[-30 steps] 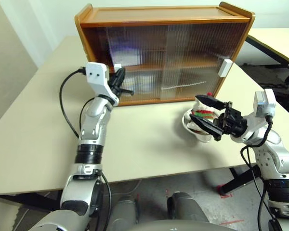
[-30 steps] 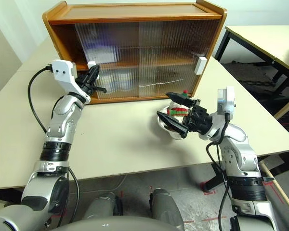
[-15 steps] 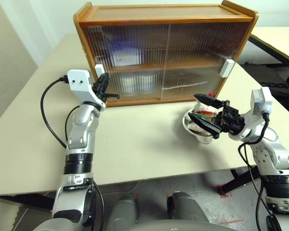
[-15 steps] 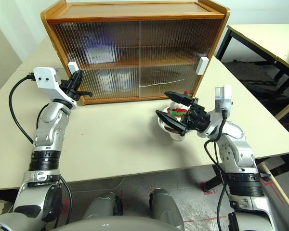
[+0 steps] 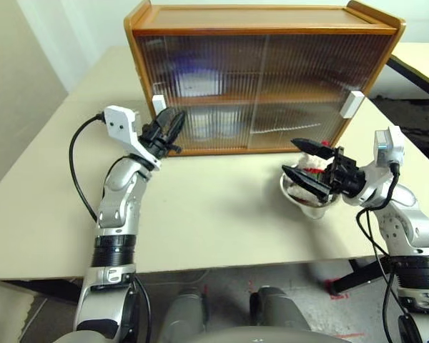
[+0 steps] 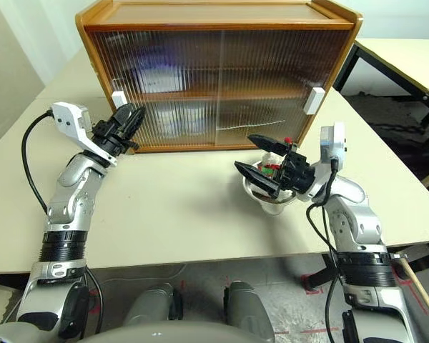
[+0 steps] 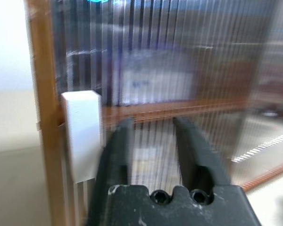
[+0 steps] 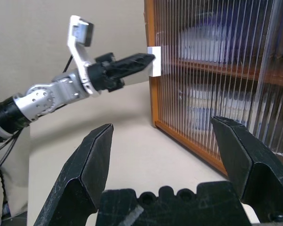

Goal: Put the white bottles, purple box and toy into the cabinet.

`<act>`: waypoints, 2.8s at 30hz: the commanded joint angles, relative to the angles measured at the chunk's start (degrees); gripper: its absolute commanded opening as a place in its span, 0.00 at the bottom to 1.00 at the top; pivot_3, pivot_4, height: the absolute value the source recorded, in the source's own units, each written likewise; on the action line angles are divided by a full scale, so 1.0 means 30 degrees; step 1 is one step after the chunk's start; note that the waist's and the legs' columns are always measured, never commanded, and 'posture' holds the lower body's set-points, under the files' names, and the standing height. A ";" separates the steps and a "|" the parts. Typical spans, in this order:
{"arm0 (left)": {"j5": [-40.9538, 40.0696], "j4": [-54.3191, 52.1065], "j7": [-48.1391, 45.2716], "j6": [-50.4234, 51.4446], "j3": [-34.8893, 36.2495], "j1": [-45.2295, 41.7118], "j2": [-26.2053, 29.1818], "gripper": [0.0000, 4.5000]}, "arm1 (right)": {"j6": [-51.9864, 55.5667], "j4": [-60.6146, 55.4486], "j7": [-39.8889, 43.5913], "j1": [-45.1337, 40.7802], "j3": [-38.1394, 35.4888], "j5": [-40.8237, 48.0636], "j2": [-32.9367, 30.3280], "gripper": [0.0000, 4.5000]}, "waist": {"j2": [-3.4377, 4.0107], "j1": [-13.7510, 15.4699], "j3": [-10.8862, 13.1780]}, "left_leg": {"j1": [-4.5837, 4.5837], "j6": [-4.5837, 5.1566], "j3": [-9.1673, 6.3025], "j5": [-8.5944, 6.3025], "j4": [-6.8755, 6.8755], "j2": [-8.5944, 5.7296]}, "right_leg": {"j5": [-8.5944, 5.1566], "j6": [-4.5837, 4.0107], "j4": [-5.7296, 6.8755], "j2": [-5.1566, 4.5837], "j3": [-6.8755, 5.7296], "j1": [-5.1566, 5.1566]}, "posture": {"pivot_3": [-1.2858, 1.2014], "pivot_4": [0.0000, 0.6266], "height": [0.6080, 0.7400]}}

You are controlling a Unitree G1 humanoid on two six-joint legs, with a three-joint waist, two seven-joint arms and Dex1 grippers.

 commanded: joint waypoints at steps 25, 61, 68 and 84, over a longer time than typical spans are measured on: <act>-0.1960 -0.0066 -1.1397 -0.2922 -0.0859 0.5525 0.4878 1.00 | -0.2281 0.7066 -0.4995 -0.2652 -0.5834 -0.2244 -0.3651 0.01 | 0.0089 0.0597 0.0044 | -0.0192 -0.0063 -0.0028 -0.0038 -0.0078 -0.0008 | -0.0186 -0.0094 -0.0012 -0.0307 -0.0198 -0.0118 | 0.57 0.00 1.00; -0.0779 0.1342 -1.1582 -0.4716 -0.1893 0.5062 0.4812 1.00 | -0.2046 1.0776 -0.9453 -0.5740 -0.3557 -0.6253 -0.4200 0.01 | 0.0118 0.0555 0.0028 | -0.0203 0.0018 -0.0035 0.0009 -0.0059 -0.0011 | -0.0184 -0.0081 0.0008 -0.0283 -0.0201 -0.0117 | 0.57 0.00 1.00; -0.1044 0.1203 -1.1593 -0.4608 -0.1835 0.5258 0.4719 1.00 | -0.2125 1.1080 -0.8844 -0.6166 -0.3098 -0.6328 -0.3781 0.01 | 0.0123 0.0504 0.0025 | -0.0199 0.0023 -0.0032 0.0012 -0.0043 -0.0012 | -0.0174 -0.0067 0.0018 -0.0280 -0.0194 -0.0113 | 0.58 0.00 1.00; -0.4176 -0.0102 -1.1882 -0.3307 -0.1145 0.5814 0.3651 1.00 | -0.1840 1.0957 -0.7732 -0.6987 -0.2022 -0.6313 -0.2508 0.01 | 0.0139 0.0567 0.0015 | -0.0185 0.0025 -0.0035 0.0013 -0.0041 -0.0007 | -0.0170 -0.0065 0.0031 -0.0272 -0.0192 -0.0109 | 0.58 0.00 1.00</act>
